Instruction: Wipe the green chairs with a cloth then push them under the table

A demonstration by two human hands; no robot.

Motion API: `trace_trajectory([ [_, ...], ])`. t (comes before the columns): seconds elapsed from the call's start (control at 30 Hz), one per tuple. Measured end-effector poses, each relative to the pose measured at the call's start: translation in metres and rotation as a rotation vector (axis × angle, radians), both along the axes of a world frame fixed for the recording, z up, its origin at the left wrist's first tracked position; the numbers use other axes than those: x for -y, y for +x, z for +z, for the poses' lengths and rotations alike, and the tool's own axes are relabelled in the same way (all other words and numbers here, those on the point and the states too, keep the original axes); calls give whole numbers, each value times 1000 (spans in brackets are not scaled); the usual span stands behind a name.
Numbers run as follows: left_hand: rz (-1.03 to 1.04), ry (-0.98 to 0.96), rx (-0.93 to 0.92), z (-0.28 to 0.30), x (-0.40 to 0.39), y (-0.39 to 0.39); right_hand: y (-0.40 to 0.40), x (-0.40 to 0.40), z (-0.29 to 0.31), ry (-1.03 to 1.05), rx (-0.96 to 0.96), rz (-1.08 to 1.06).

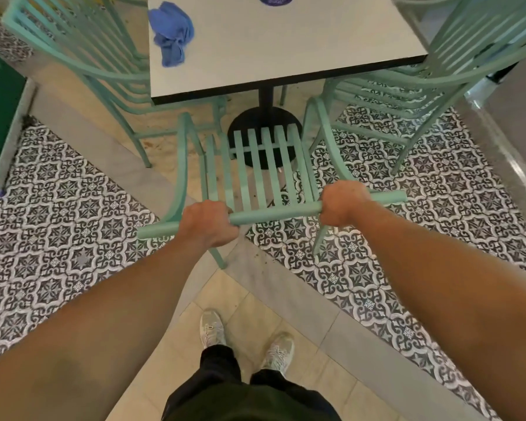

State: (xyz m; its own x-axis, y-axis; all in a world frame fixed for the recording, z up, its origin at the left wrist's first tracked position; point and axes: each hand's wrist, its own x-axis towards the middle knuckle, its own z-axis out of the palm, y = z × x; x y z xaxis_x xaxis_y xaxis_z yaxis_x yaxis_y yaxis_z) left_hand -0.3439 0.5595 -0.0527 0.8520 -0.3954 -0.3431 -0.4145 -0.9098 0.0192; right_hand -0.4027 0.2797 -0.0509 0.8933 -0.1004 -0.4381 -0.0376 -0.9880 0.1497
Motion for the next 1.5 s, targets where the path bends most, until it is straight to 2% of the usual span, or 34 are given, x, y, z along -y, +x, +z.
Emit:
trace_trajectory([
  [0.47,-39,0,31,2,4,51,44,2,0,-10,31,36],
  [0.83,38,7,39,6,8,46,41,-1,-2,5,72,-25],
  [0.9,59,-16,52,5,9,38,36,-7,-4,0,143,-86],
  [1.0,72,-13,172,1,14,11,15,-15,-18,29,367,-214],
  [1.17,-84,-136,195,-18,48,-64,-53,-25,-40,115,526,-309],
  [1.23,-153,-144,114,-24,70,-88,-83,-22,-48,188,468,-407],
  [1.33,-402,-43,-56,-34,109,-115,-131,-3,-56,268,276,-642],
  [1.4,-499,3,-154,-37,141,-129,-165,13,-57,275,203,-717],
  [1.5,-606,48,-196,-37,190,-145,-208,34,-48,286,148,-786],
])
